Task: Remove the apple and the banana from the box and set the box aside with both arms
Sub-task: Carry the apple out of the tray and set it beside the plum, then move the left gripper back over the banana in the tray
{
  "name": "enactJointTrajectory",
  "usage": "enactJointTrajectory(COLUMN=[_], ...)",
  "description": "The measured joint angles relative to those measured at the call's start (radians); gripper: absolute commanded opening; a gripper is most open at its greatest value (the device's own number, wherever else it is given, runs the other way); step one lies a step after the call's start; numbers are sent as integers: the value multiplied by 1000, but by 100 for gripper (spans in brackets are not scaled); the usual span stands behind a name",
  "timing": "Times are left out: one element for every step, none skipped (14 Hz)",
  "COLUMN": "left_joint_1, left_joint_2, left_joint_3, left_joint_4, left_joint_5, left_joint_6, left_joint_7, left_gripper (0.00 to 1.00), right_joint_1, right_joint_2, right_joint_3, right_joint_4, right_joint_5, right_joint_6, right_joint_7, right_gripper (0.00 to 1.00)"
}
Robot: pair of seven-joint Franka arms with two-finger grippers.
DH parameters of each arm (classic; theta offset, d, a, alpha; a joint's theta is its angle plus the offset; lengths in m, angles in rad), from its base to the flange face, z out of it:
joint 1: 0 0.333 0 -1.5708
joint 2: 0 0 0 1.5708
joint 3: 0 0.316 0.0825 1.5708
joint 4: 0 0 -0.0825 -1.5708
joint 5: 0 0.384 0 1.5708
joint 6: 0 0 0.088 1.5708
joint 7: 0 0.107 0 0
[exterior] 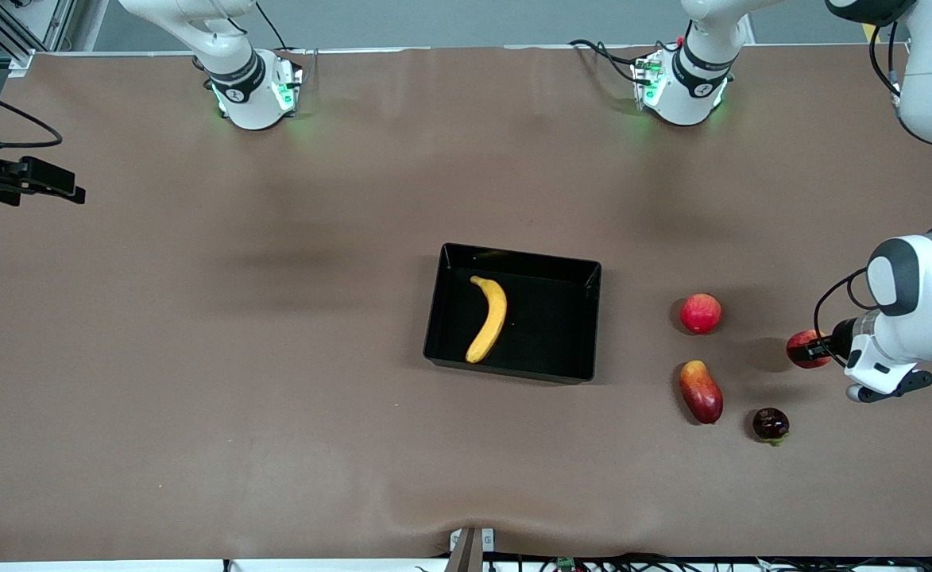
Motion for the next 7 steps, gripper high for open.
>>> enactJointTrajectory(left_joint_1=[-1,-2,-2,-2,-1,-1,-1], left_joint_2=[14,29,41,43,42,40,34], left_joint_3=[-2,-4,-6,-8,-9,-12,-19], left_joint_4=[0,0,0,3,5,7,11], left_joint_5=[9,13,15,16,16,16,16], left_joint_6=[23,39,49,51,51,49,36], left_joint_7=[12,21,27,28,29,29,29], left_gripper=[27,55,95,100,100,100,100], right_joint_1=[-4,-7,-9,-9,-9,-9,-9], right_joint_2=[0,0,0,0,0,0,0], right_joint_3=[0,0,0,0,0,0,0], right_joint_4=[0,0,0,0,0,0,0], right_joint_5=[0,0,0,0,0,0,0], right_joint_6=[-5,-7,-8,-9,-14,-25,-34], right_joint_7=[-8,-16,-23,-30,-36,-39,-40], right_gripper=[100,100,100,100,100,100,100])
